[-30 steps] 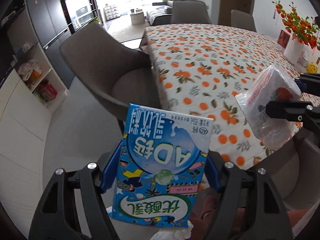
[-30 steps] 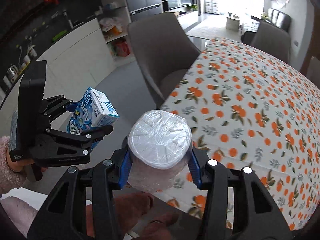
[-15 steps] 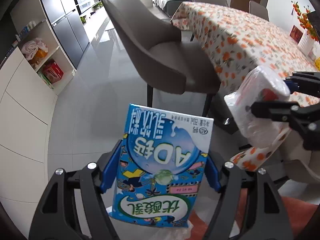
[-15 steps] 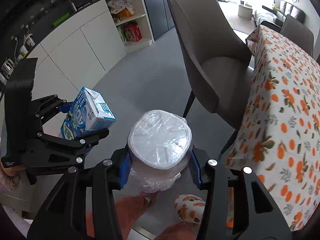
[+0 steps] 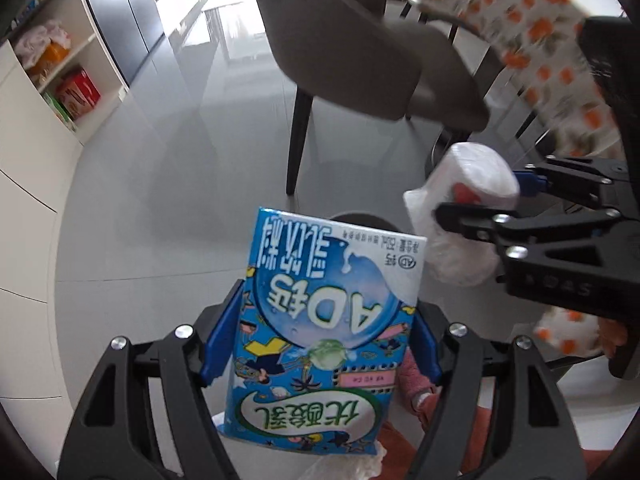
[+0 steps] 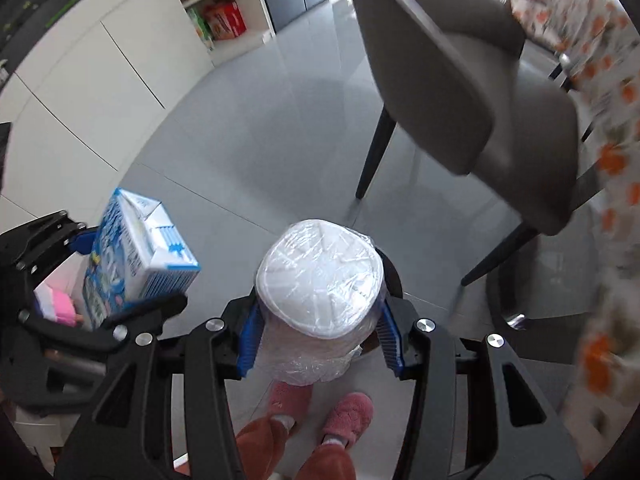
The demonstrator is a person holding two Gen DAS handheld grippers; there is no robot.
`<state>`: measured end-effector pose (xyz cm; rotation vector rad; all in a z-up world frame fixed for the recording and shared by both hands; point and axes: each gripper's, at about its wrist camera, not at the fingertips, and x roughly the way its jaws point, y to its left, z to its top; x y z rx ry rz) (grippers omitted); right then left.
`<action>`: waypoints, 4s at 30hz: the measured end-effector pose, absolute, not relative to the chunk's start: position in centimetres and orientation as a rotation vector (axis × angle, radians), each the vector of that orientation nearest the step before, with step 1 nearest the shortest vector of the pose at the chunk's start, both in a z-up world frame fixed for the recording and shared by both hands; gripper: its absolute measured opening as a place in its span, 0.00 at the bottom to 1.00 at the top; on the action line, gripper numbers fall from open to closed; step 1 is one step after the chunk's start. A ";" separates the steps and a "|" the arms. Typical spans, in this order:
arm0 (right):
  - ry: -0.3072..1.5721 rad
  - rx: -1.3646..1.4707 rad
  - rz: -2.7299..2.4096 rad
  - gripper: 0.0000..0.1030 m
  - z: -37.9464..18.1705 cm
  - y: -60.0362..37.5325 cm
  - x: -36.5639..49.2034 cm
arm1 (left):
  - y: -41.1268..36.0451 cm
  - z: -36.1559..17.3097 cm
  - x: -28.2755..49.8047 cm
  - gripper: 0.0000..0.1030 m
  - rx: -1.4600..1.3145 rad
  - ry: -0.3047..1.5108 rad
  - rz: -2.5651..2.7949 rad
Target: Collect trash
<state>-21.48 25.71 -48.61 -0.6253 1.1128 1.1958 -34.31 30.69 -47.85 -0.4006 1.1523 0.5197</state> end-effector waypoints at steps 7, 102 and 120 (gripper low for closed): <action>1.148 -0.701 1.185 0.47 -58.1 28.4 -20.2 | 32.2 -56.5 -33.0 0.70 -0.425 1.197 0.499; 0.967 -0.113 0.349 0.93 -0.5 -23.9 5.4 | -3.8 1.0 1.9 0.88 0.028 0.933 0.071; 0.952 -0.129 0.330 0.93 0.4 -22.6 5.2 | -2.9 1.3 2.2 0.88 0.031 0.949 -0.011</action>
